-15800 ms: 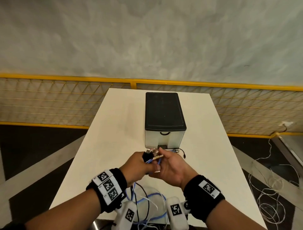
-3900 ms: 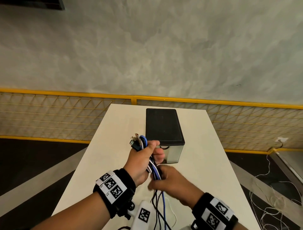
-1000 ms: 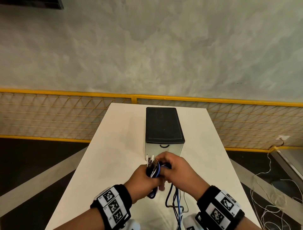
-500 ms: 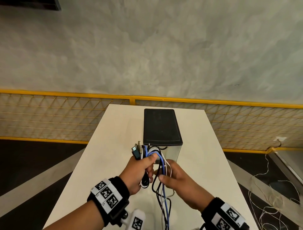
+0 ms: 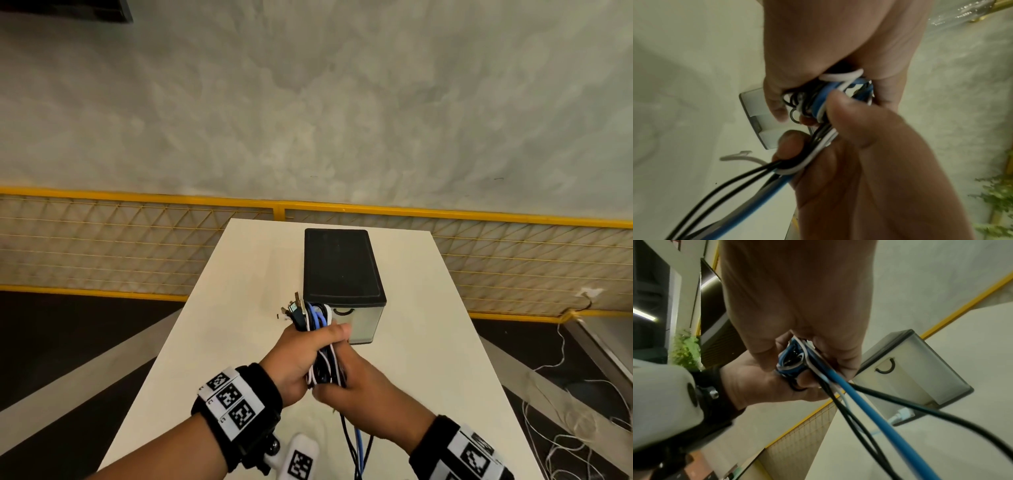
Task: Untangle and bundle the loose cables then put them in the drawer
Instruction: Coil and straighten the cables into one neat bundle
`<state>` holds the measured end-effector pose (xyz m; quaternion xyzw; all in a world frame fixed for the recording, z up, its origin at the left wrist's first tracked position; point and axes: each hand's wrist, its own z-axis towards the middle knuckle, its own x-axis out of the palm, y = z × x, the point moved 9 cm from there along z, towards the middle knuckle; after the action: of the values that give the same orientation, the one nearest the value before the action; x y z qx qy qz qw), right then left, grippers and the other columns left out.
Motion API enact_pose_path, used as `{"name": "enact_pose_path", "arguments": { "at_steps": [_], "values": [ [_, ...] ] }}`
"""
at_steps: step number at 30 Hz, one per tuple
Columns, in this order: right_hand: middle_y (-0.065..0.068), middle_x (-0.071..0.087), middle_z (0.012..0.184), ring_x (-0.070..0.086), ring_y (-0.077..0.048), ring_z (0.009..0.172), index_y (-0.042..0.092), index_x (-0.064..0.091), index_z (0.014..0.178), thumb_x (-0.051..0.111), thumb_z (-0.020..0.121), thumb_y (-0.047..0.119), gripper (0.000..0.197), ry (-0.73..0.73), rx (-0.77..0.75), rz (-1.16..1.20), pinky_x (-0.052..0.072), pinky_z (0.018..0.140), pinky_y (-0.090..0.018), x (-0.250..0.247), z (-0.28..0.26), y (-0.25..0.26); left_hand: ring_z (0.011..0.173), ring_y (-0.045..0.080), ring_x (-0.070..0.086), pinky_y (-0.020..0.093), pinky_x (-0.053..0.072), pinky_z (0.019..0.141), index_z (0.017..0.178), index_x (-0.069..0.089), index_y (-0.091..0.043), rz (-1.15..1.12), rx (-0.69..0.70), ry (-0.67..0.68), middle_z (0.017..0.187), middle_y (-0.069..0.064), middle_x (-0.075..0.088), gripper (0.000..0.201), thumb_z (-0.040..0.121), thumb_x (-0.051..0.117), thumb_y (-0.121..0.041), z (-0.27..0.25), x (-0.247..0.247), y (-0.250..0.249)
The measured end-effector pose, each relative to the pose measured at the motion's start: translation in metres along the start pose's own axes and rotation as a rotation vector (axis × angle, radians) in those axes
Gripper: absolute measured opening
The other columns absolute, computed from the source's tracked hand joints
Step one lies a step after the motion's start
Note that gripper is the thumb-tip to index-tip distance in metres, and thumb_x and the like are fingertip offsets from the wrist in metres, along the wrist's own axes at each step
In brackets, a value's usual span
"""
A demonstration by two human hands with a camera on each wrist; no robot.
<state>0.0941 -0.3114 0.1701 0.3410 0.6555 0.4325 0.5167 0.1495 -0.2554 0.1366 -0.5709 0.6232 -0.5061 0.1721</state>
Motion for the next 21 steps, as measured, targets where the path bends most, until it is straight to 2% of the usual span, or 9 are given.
{"name": "enact_pose_path", "arguments": {
  "at_steps": [3,5,8,10,13,14,16,18,21],
  "values": [
    [0.011,0.057,0.104,0.059,0.009,0.087,0.044,0.023,0.141,0.063,0.083,0.014,0.076,0.068,0.066,0.033,0.048,0.074,-0.013,0.003,0.000,-0.001,0.089,0.031,0.070,0.043,0.057,0.081,0.084,0.071,-0.006,-0.103,-0.028,0.056,0.098,0.024,0.072,0.008,0.084,0.074,-0.013,-0.002,0.005,0.001],
    [0.017,0.056,0.098,0.060,0.012,0.082,0.040,0.014,0.148,0.066,0.083,0.013,0.087,0.086,0.091,0.032,0.047,0.071,-0.011,0.003,0.002,-0.002,0.092,0.033,0.073,0.043,0.058,0.080,0.087,0.070,-0.007,-0.137,-0.018,0.052,0.096,0.024,0.072,0.006,0.086,0.072,-0.013,-0.003,0.003,0.001],
    [0.024,0.057,0.107,0.060,0.013,0.093,0.046,-0.007,0.150,0.070,0.081,0.015,0.108,0.090,0.099,0.040,0.048,0.076,-0.012,0.005,0.003,-0.004,0.105,0.041,0.069,0.046,0.057,0.084,0.088,0.069,-0.008,-0.207,0.051,0.068,0.086,0.018,0.071,0.006,0.084,0.073,-0.012,-0.005,0.006,-0.003],
    [0.023,0.058,0.118,0.062,0.010,0.097,0.051,-0.017,0.147,0.069,0.082,0.014,0.114,0.057,0.065,0.072,0.049,0.079,-0.014,0.004,0.001,-0.002,0.108,0.041,0.068,0.047,0.057,0.086,0.093,0.071,-0.008,-0.199,0.097,0.078,0.092,0.020,0.071,0.017,0.078,0.075,-0.016,-0.006,0.007,-0.008],
    [0.013,0.052,0.135,0.070,-0.009,0.095,0.064,-0.031,0.133,0.071,0.082,0.011,0.125,-0.053,0.010,0.194,0.057,0.087,-0.031,-0.006,-0.004,-0.007,0.094,0.041,0.070,0.049,0.059,0.077,0.109,0.065,0.005,-0.207,0.109,0.041,0.105,0.027,0.069,0.037,0.083,0.070,-0.021,-0.002,-0.002,-0.010],
    [0.006,0.056,0.131,0.071,-0.018,0.090,0.069,-0.030,0.129,0.073,0.081,0.010,0.128,-0.102,0.010,0.231,0.058,0.088,-0.039,-0.011,-0.005,-0.011,0.088,0.040,0.071,0.048,0.060,0.072,0.109,0.062,0.009,-0.242,0.097,0.028,0.101,0.028,0.069,0.035,0.088,0.066,-0.020,-0.002,-0.004,-0.010],
    [-0.005,0.063,0.118,0.072,-0.028,0.085,0.071,-0.025,0.129,0.075,0.078,0.008,0.129,-0.149,0.030,0.257,0.057,0.088,-0.047,-0.017,-0.003,-0.018,0.075,0.032,0.070,0.042,0.059,0.066,0.099,0.062,0.005,-0.281,0.104,0.000,0.086,0.023,0.067,0.022,0.094,0.060,-0.016,0.000,-0.009,-0.011],
    [-0.010,0.068,0.106,0.071,-0.033,0.085,0.065,-0.020,0.136,0.076,0.076,0.004,0.128,-0.159,0.051,0.278,0.056,0.089,-0.049,-0.017,-0.001,-0.021,0.062,0.022,0.064,0.037,0.057,0.061,0.084,0.061,-0.004,-0.264,0.129,-0.043,0.071,0.012,0.059,0.015,0.095,0.059,-0.013,0.002,-0.016,-0.010],
    [-0.007,0.071,0.100,0.072,-0.027,0.085,0.062,-0.013,0.140,0.077,0.074,0.005,0.125,-0.150,0.086,0.270,0.058,0.087,-0.040,-0.012,0.002,-0.028,0.053,0.020,0.051,0.033,0.052,0.058,0.076,0.055,-0.009,-0.247,0.131,-0.039,0.061,0.008,0.048,0.019,0.094,0.061,-0.012,0.003,-0.017,-0.007]
  ]
}}
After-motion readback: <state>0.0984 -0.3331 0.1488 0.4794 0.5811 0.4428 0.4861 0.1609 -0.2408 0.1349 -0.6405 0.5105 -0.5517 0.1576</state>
